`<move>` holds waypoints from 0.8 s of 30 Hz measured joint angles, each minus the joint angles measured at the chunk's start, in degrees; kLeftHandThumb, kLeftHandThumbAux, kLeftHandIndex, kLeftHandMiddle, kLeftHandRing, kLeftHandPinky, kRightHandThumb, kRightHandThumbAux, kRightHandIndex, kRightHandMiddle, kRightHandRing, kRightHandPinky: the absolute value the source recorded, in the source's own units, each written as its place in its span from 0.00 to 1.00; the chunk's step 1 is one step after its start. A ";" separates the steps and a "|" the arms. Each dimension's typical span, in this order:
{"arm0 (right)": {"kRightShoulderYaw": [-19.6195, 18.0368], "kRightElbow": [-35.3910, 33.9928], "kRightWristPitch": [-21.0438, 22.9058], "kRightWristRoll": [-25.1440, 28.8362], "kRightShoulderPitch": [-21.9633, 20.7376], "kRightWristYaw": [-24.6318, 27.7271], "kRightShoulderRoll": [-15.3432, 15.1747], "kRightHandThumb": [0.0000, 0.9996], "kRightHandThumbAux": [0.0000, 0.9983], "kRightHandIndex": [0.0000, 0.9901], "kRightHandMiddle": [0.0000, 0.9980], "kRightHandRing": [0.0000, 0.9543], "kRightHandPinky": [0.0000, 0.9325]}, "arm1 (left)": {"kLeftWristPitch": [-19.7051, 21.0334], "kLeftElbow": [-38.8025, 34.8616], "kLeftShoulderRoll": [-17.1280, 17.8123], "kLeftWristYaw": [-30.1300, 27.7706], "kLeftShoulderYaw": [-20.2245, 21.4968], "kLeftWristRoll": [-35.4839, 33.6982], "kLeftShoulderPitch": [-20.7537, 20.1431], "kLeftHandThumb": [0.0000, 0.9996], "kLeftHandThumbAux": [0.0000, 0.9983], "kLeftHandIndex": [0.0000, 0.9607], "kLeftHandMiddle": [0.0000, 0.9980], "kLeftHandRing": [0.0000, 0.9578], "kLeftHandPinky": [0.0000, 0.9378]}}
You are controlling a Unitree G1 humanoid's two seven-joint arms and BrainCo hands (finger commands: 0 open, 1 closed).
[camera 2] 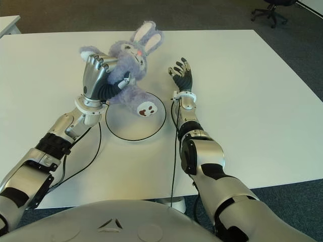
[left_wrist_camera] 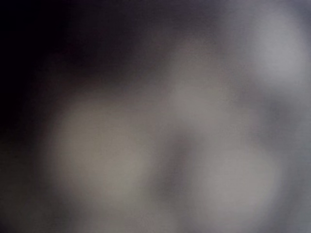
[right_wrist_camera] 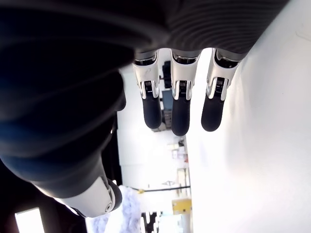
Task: Put the doll into the plate.
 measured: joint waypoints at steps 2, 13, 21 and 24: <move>0.00 0.00 0.00 0.00 0.00 0.00 0.02 0.47 0.81 0.07 0.16 0.18 0.23 | 0.00 -0.01 -0.02 -0.01 -0.05 -0.01 0.01 0.53 0.64 0.80 0.88 0.90 0.92; 0.00 0.00 0.00 -0.01 0.00 0.00 0.03 0.40 0.80 0.08 0.16 0.19 0.25 | -0.12 -0.01 -0.26 -0.25 -0.24 -0.19 0.46 0.55 0.63 0.80 0.87 0.89 0.92; 0.08 0.00 0.00 -0.10 0.00 -0.02 0.03 0.38 0.80 0.08 0.16 0.20 0.25 | -1.40 -0.06 -1.01 -2.27 -0.23 -1.23 1.52 0.55 0.63 0.81 0.87 0.90 0.93; 0.14 0.00 0.00 -0.14 0.00 -0.04 0.03 0.38 0.80 0.08 0.16 0.20 0.25 | -2.09 -0.06 -1.27 -3.00 -0.23 -1.36 2.02 0.57 0.63 0.79 0.86 0.89 0.92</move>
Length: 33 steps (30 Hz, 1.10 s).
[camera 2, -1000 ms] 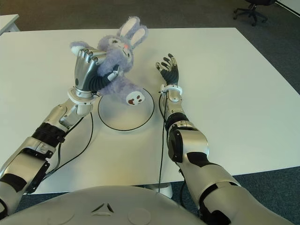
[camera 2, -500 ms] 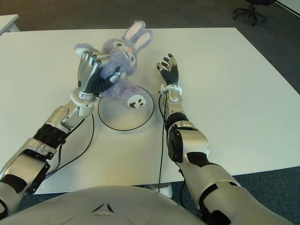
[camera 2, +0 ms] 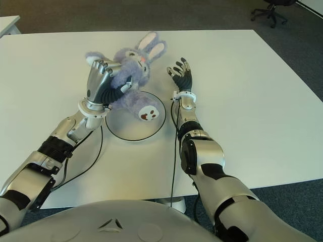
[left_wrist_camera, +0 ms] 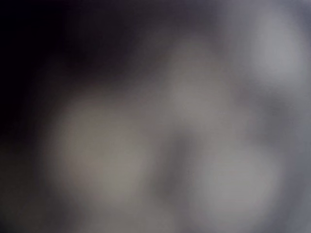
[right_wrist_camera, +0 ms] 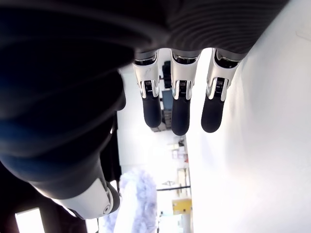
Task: Put the doll into the plate.
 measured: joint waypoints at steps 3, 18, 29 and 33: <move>0.01 0.00 0.00 0.01 0.00 0.00 -0.01 0.37 0.80 0.08 0.16 0.20 0.26 | -0.81 0.00 -0.22 -0.70 0.04 -0.50 0.25 0.58 0.63 0.79 0.86 0.89 0.92; -0.02 0.00 0.00 0.10 0.00 0.00 0.04 0.40 0.79 0.09 0.17 0.21 0.26 | -2.51 -0.89 -1.31 -4.81 0.44 -2.53 1.78 0.59 0.61 0.78 0.85 0.89 0.93; -0.05 0.01 0.00 0.08 0.01 -0.20 -0.03 0.40 0.78 0.09 0.17 0.20 0.25 | -3.10 -1.28 -2.11 -6.21 0.76 -4.20 2.53 0.61 0.61 0.78 0.86 0.89 0.94; -0.04 0.01 0.00 0.07 0.01 -0.22 -0.03 0.41 0.78 0.09 0.17 0.20 0.26 | -3.67 -1.28 -2.31 -6.25 0.78 -4.53 2.66 0.61 0.60 0.79 0.86 0.90 0.94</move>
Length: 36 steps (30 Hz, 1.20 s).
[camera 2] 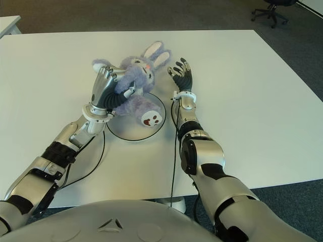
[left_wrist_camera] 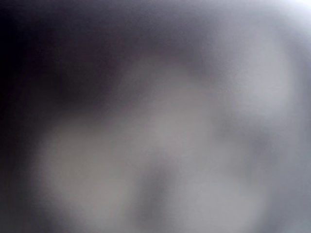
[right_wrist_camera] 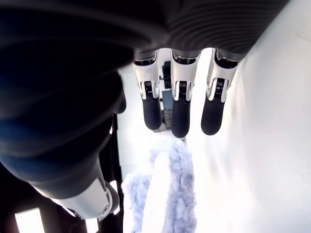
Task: Put the doll into the plate.
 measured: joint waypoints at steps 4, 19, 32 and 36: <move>0.00 0.00 0.00 0.00 0.00 0.00 0.00 0.40 0.78 0.09 0.17 0.20 0.26 | -0.39 0.00 -0.27 -0.57 0.01 -0.30 0.09 0.60 0.60 0.80 0.86 0.90 0.94; 0.00 0.00 0.00 0.02 0.02 0.01 -0.04 0.44 0.78 0.09 0.17 0.20 0.25 | -1.02 -0.21 -0.99 -1.49 0.41 -0.90 1.20 0.61 0.60 0.80 0.86 0.90 0.94; -0.36 0.00 0.00 0.21 0.03 0.17 -0.04 0.45 0.76 0.10 0.17 0.20 0.26 | -1.51 -0.35 -1.50 -1.89 0.83 -0.96 1.91 0.57 0.60 0.81 0.87 0.90 0.93; -0.36 0.00 0.00 0.20 0.03 0.20 -0.04 0.45 0.76 0.10 0.18 0.20 0.26 | -1.56 -0.35 -1.76 -1.91 1.03 -0.96 2.09 0.57 0.60 0.80 0.87 0.90 0.93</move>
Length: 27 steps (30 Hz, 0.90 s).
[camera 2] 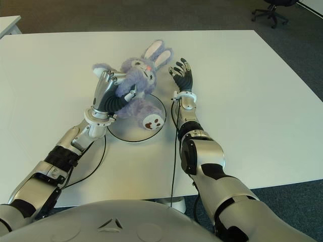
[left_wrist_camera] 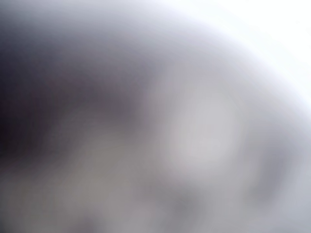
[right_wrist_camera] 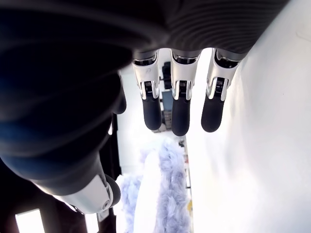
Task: Put the doll into the plate.
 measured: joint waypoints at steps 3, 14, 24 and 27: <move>0.00 0.00 0.00 0.00 0.00 0.00 0.00 0.45 0.77 0.10 0.17 0.20 0.25 | -0.16 0.00 -0.16 -0.10 0.14 0.00 0.12 0.57 0.60 0.80 0.86 0.90 0.93; -0.80 0.00 0.00 0.33 0.03 0.51 -0.01 0.50 0.76 0.10 0.18 0.19 0.24 | -0.23 0.02 -1.21 -0.42 0.43 0.09 0.74 0.56 0.60 0.80 0.87 0.90 0.93; -1.14 0.00 0.00 0.31 0.04 0.58 -0.01 0.49 0.77 0.10 0.17 0.18 0.24 | -0.23 0.04 -1.42 -0.42 0.50 0.11 1.09 0.56 0.60 0.79 0.86 0.90 0.93; -1.22 0.00 0.00 0.32 0.04 0.68 0.00 0.49 0.76 0.10 0.18 0.19 0.24 | -0.22 0.04 -1.45 -0.42 0.50 0.11 1.18 0.56 0.60 0.79 0.86 0.90 0.93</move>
